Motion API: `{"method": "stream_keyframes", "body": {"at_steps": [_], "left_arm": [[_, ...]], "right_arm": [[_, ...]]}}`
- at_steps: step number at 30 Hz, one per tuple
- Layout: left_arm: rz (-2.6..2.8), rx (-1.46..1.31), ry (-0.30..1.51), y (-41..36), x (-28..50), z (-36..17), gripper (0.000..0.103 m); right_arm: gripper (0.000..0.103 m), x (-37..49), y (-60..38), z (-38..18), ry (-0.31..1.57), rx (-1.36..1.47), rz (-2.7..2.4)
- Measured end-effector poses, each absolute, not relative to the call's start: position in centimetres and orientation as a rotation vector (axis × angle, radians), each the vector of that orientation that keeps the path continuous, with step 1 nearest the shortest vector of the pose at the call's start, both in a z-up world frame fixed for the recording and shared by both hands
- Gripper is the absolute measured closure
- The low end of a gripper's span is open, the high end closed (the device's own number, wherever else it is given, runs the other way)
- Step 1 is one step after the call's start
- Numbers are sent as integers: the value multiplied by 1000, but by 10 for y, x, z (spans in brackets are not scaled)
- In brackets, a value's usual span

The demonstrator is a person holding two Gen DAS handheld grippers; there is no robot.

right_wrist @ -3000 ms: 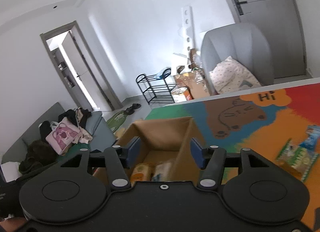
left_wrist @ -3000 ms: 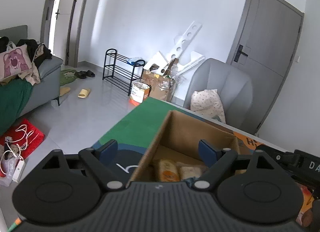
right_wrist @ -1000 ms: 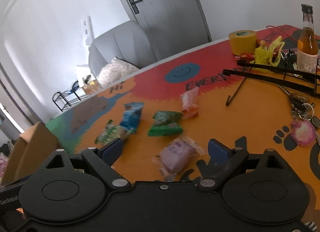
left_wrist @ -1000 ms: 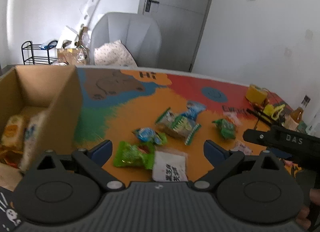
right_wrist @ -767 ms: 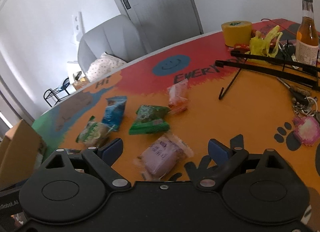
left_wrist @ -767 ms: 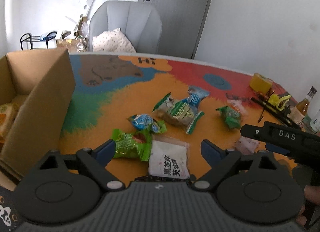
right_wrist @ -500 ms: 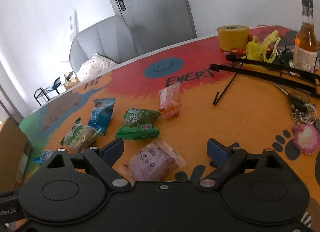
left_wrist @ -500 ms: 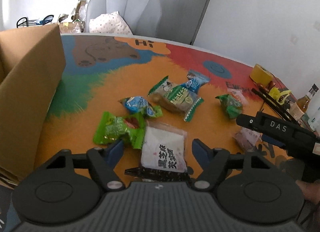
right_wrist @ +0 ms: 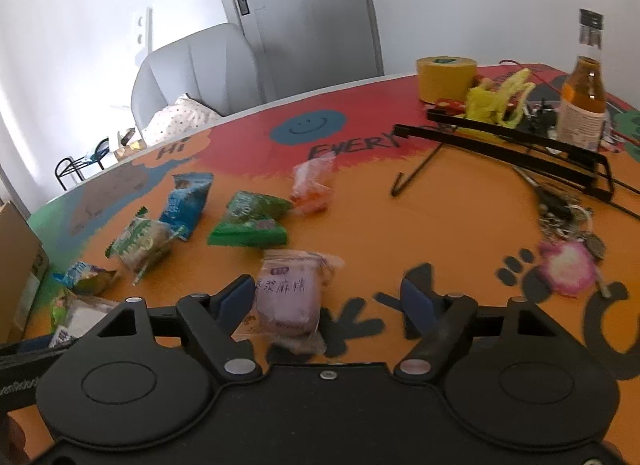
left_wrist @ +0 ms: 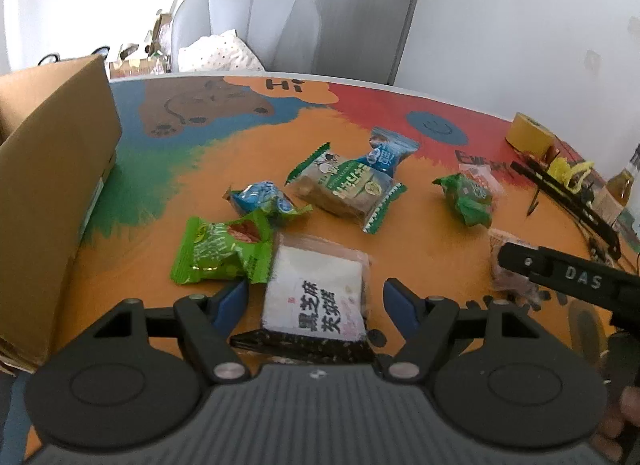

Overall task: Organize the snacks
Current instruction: 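Move both grippers back toward the remaining snacks on the table, then grasp the white sesame cake pack with the left gripper while the right gripper grasps the pink pastry pack, then carry the white pack and pink pack over the cardboard box with both grippers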

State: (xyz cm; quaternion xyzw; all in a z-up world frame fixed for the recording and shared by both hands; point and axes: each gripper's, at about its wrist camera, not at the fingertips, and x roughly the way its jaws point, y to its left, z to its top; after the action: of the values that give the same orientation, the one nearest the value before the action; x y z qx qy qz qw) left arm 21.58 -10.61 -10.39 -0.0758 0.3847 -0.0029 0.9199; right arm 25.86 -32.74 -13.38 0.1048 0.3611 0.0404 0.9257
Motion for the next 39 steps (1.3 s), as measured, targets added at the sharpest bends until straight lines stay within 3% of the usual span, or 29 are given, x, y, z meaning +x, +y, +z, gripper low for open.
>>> {"method": "stream_keyframes", "body": {"at_steps": [2, 7, 11, 13, 15, 39], "left_arm": [[3, -147, 784, -108, 215, -105, 31], [15, -127, 766, -109, 214, -105, 55], [8, -160, 764, -103, 212, -104, 56], [8, -173, 763, -100, 210, -103, 56], [4, -185, 760, -97, 207, -102, 57], [13, -240, 621, -65, 179, -52, 57]], "right_arm": [[33, 256, -330, -133, 741, 213, 78], [33, 262, -331, -131, 752, 227, 107], [33, 267, -320, -132, 759, 182, 120], [42, 266, -314, -131, 761, 159, 133], [68, 264, -308, -130, 764, 139, 146], [70, 243, -269, -73, 635, 229, 331]]}}
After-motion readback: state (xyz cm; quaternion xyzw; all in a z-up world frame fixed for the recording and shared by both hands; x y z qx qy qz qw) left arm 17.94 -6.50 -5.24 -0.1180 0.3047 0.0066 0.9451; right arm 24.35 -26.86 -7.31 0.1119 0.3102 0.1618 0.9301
